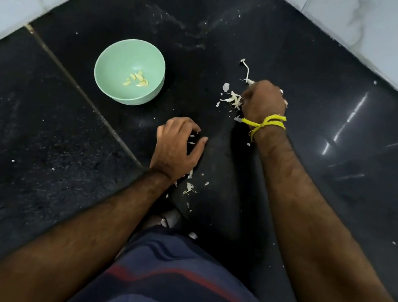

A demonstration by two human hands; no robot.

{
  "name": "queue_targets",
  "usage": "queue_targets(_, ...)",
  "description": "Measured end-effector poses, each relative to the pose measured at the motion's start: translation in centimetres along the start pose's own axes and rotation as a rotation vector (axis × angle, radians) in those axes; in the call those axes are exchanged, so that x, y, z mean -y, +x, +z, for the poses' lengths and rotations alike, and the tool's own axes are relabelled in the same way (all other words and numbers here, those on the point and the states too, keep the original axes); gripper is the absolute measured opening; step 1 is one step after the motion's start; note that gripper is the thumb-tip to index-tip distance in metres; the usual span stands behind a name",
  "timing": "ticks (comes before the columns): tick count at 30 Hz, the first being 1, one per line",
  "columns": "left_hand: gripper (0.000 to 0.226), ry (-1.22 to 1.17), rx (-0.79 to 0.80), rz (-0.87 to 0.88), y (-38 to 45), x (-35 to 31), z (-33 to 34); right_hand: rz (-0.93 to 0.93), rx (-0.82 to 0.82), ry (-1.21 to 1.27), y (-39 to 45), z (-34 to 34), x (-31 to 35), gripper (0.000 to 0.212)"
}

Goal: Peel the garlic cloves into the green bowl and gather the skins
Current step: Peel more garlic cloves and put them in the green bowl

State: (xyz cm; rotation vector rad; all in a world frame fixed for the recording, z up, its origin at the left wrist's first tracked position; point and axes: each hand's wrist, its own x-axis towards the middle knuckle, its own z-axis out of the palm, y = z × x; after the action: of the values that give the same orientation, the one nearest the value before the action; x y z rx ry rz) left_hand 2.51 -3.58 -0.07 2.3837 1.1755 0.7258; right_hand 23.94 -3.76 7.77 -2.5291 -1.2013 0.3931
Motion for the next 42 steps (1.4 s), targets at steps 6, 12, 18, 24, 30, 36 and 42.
queue_targets(6,0.017,-0.007,-0.008,0.003,-0.1,0.0,-0.1,0.154,0.081,0.05,-0.6,0.7,-2.2,0.033)
queue_targets(12,0.016,-0.01,-0.007,0.007,-0.1,0.0,0.0,0.184,0.039,0.113,-1.4,1.8,-1.4,0.017)
queue_targets(18,0.017,-0.007,0.001,-0.006,-0.1,-0.1,-0.1,0.097,-0.015,0.112,-1.9,2.2,-1.1,0.017)
queue_targets(24,0.014,-0.04,0.007,-0.005,-0.1,-0.3,-0.3,0.061,-0.09,0.394,-3.2,1.2,-1.6,0.01)
queue_targets(30,0.019,-0.058,-0.003,0.0,-0.3,-0.1,-0.4,0.185,-0.114,0.774,-7.8,1.5,-1.1,0.003)
queue_targets(36,0.012,-0.103,-0.006,-0.025,-0.8,-0.4,-1.6,0.397,0.177,1.209,-11.4,1.8,-0.9,0.013)
queue_targets(42,0.019,-0.091,0.022,0.017,-3.3,0.3,-2.5,0.414,0.238,1.202,-12.7,2.9,-0.6,0.01)
